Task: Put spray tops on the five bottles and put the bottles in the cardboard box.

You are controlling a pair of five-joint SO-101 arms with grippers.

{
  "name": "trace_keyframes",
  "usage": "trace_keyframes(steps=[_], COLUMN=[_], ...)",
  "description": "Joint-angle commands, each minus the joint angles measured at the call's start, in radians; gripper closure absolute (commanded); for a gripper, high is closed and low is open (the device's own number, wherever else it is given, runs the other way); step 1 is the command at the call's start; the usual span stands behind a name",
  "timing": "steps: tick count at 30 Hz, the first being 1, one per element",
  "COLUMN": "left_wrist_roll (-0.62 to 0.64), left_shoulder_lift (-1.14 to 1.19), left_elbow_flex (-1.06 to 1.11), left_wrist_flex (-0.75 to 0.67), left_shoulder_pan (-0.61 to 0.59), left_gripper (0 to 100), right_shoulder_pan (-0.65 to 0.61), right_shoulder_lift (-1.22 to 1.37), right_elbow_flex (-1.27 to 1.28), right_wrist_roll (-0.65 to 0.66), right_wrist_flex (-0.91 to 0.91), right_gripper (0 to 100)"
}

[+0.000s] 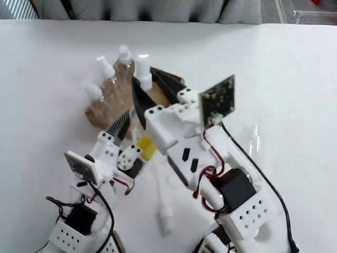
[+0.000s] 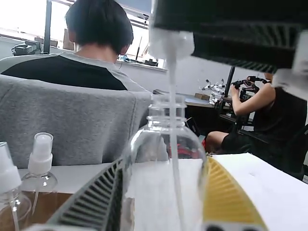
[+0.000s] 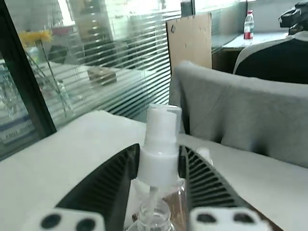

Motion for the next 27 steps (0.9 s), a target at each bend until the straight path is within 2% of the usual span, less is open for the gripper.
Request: trace_keyframes(steps=[1,9,11,14,16,18,20,24,27], left_wrist_roll=[0.009,0.009,0.009,0.012,0.015,0.017,0.018,0.02,0.02], left_shoulder_lift=[-0.022,-0.022,-0.022,-0.022,-0.022,-0.021,-0.018,-0.018,-0.016], left_elbow_flex=[-0.005,-0.005,-0.005,-0.005,-0.012,-0.026,-0.066,-0.21,-0.285], left_wrist_flex=[0.003,0.003,0.003,0.003,0.003,0.005,0.049,0.229,0.262], left_shoulder_pan=[0.005,0.005,0.005,0.005,0.005,0.004,-0.016,-0.022,-0.022], left_gripper=[98,98,98,98,98,98,98,98,98], right_shoulder_pan=[-0.035,-0.03,-0.01,0.041,0.084,0.119,0.145,0.153,0.147], right_shoulder_lift=[-0.012,-0.071,-0.065,-0.071,-0.077,-0.093,-0.107,-0.154,-0.209], right_elbow_flex=[-0.014,-0.209,-0.273,-0.31,-0.308,-0.308,-0.305,-0.245,-0.152], right_wrist_roll=[0.038,0.037,0.037,0.037,0.037,0.037,0.035,0.035,0.035], right_wrist_flex=[0.051,0.202,0.257,0.309,0.371,0.453,0.529,0.633,0.641], right_gripper=[79.9,80.4,85.1,99.5,95.7,97.5,98.3,98.4,98.4])
